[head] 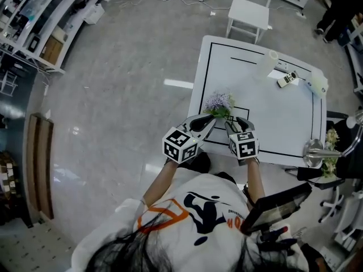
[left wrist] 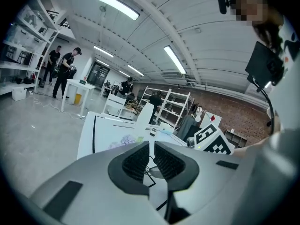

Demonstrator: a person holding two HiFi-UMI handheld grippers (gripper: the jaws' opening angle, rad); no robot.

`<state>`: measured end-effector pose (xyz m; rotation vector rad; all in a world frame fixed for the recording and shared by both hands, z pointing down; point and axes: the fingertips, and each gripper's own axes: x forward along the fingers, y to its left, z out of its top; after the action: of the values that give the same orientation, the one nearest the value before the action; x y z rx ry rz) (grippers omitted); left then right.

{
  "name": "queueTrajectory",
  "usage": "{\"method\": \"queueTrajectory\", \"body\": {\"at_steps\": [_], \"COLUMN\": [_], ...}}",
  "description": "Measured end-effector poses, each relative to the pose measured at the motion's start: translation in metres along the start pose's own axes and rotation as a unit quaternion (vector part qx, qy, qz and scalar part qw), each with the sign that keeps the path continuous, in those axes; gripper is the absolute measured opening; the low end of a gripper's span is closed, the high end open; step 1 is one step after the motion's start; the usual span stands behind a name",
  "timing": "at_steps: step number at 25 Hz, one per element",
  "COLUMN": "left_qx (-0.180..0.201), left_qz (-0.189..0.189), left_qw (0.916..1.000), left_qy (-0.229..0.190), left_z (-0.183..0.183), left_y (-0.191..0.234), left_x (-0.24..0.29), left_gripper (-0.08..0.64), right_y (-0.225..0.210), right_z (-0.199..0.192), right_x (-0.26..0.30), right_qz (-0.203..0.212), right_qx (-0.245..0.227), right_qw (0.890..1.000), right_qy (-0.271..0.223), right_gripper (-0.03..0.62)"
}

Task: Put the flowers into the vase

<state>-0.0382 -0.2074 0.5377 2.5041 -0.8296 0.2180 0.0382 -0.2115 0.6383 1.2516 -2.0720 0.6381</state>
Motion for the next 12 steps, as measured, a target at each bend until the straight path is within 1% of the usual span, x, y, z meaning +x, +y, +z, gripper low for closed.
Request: {"method": "queueTrajectory", "body": {"at_steps": [2, 5, 8, 10, 12], "left_qx": [0.0, 0.0, 0.0, -0.001, -0.003], "left_qz": [-0.005, -0.014, -0.022, -0.025, -0.026], "left_qw": [1.0, 0.9999, 0.9997, 0.9996, 0.9996], "left_qy": [0.003, 0.009, 0.014, 0.014, 0.014], "left_z": [0.001, 0.002, 0.005, 0.006, 0.007], "left_y": [0.005, 0.012, 0.017, 0.02, 0.026], "left_x": [0.004, 0.008, 0.01, 0.012, 0.014], "left_gripper": [0.038, 0.038, 0.038, 0.038, 0.038], "right_y": [-0.002, 0.002, 0.003, 0.003, 0.003], "right_z": [-0.003, -0.003, -0.006, -0.009, -0.013], "right_x": [0.013, 0.029, 0.04, 0.046, 0.052], "right_qz": [0.001, 0.009, 0.002, -0.001, -0.001], "right_qx": [-0.016, -0.03, -0.052, -0.058, -0.045], "right_qw": [0.999, 0.997, 0.993, 0.99, 0.988], "right_qy": [0.034, 0.072, 0.111, 0.13, 0.145], "right_gripper": [0.192, 0.198, 0.198, 0.196, 0.147]}}
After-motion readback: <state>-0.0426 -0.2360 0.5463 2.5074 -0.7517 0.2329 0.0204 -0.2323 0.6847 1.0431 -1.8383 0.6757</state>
